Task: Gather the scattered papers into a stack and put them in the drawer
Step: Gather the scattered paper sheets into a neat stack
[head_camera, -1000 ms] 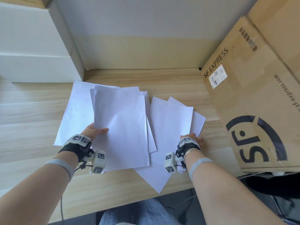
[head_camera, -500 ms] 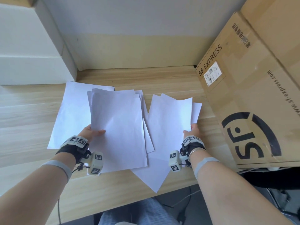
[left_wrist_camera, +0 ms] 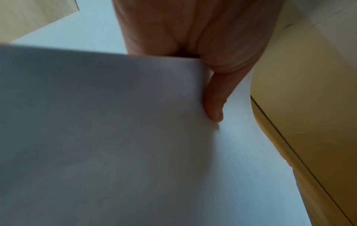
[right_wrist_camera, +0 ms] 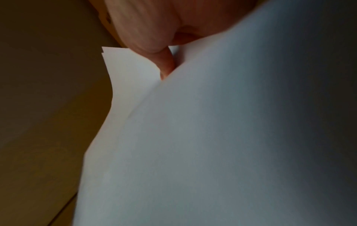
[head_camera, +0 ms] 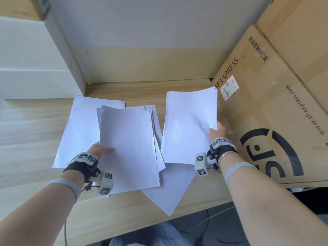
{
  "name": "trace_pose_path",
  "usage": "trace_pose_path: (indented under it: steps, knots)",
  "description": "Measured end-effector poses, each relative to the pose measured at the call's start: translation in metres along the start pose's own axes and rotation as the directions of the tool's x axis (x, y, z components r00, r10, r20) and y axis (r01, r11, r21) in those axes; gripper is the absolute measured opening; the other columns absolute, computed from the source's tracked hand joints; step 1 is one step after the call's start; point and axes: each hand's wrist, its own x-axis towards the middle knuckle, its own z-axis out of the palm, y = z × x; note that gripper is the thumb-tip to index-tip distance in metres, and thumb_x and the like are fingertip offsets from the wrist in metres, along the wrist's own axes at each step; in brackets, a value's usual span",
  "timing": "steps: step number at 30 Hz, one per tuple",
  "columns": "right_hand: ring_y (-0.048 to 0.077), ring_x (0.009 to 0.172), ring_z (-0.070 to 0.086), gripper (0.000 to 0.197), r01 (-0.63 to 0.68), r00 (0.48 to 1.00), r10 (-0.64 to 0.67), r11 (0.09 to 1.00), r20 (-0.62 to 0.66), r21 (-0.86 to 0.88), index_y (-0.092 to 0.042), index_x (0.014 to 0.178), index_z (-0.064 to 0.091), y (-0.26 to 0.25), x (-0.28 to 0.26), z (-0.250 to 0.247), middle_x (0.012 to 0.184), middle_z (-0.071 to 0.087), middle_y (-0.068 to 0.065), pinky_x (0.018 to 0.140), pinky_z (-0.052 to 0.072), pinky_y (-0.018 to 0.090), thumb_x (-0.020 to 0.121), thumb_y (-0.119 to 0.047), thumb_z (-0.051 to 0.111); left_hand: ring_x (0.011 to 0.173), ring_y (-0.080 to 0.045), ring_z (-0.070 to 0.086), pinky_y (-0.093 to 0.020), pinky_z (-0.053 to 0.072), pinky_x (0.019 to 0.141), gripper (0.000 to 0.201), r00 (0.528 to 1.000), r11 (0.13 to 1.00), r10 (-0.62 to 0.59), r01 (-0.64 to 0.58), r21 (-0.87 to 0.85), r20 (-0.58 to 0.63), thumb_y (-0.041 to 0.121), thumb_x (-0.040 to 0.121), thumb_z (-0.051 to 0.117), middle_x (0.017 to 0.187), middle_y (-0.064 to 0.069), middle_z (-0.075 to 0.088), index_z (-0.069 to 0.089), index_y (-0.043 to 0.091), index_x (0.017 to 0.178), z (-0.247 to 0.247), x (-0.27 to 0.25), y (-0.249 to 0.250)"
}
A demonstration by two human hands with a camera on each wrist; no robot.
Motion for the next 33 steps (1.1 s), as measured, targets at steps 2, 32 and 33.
trace_pose_path:
  steps: [2,32,33]
  knots:
    - [0.034,0.111,0.058,0.041,0.013,1.000,-0.013,1.000,0.017,-0.004,-0.003,0.124,0.055,-0.005,0.002,0.002,0.121,0.061,0.019,0.083,0.043,0.030,0.087,0.005,0.040,0.095,-0.035,0.059,-0.054,0.044,0.100,0.046,1.000,1.000,0.001,-0.001,0.014,-0.006,0.003,0.077,0.070,0.109,-0.023,0.063,0.056,0.001,0.120,0.001,0.000,0.000]
    - [0.033,0.102,0.058,0.038,0.124,0.932,-0.102,0.991,0.348,-0.043,0.004,0.123,0.052,-0.056,-0.024,0.092,0.123,0.059,0.023,0.078,0.043,0.032,0.090,0.008,0.034,0.109,-0.039,0.059,-0.055,0.041,0.103,0.041,0.999,0.999,-0.022,0.021,0.034,0.029,0.006,0.082,0.066,0.118,-0.021,0.062,0.055,0.002,0.121,-0.002,0.001,0.001]
    - [0.030,0.096,0.057,0.037,0.138,0.922,-0.096,0.986,0.375,-0.088,0.004,0.123,0.051,-0.054,-0.028,0.094,0.123,0.059,0.023,0.077,0.042,0.030,0.090,0.007,0.034,0.106,-0.036,0.059,-0.054,0.042,0.103,0.042,0.999,0.999,-0.018,0.018,0.029,0.027,0.007,0.083,0.064,0.115,-0.020,0.061,0.053,0.001,0.123,-0.001,-0.001,0.003]
